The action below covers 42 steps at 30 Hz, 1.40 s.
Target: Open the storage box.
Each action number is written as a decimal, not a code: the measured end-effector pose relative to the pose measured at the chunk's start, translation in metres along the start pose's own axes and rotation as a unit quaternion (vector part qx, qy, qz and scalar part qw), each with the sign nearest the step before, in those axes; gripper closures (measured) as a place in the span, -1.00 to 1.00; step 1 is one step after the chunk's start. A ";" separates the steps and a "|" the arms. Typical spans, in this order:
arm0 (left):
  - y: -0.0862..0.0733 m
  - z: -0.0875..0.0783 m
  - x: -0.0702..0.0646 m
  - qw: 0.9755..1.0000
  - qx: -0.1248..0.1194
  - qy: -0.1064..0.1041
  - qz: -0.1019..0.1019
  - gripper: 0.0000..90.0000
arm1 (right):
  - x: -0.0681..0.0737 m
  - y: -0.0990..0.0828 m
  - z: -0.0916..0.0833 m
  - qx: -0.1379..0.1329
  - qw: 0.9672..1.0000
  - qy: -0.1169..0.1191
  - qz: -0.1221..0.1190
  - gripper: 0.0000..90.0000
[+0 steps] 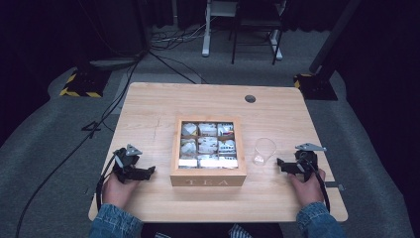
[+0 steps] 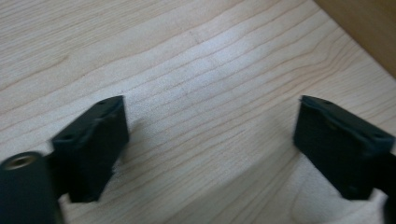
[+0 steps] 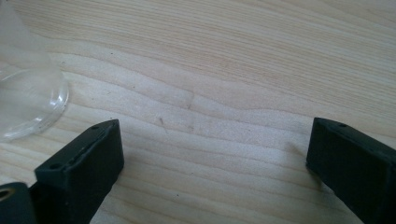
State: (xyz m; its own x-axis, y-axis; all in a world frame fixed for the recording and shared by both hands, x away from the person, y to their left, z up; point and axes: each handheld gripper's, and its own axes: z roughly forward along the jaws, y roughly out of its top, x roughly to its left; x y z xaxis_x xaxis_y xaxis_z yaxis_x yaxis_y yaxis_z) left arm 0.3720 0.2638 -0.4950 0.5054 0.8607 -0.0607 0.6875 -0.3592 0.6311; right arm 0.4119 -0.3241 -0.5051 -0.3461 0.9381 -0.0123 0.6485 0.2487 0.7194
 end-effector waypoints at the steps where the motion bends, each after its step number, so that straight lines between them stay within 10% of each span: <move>1: 0.000 -0.002 0.001 1.000 -0.002 -0.004 -0.007 -0.55 | 0.000 0.000 0.000 0.000 1.000 0.000 0.000 -0.91; 25: 0.015 -0.046 -0.017 0.996 -0.067 -0.056 -0.008 -0.41 | 0.000 0.000 0.000 0.000 1.000 0.000 0.000 -0.91; 42: 0.031 -0.051 -0.063 0.989 -0.069 -0.116 0.059 -0.35 | 0.000 0.000 0.000 0.000 1.000 0.000 0.000 -0.91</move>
State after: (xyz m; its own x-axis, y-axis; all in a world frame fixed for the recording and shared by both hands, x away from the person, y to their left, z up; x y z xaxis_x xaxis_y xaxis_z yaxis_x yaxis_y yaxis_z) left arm 0.3344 0.2172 -0.4322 0.6945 0.7045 -0.1460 0.5471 -0.3853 0.7431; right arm 0.4119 -0.3241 -0.5051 -0.3467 0.9379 -0.0122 0.6481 0.2489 0.7197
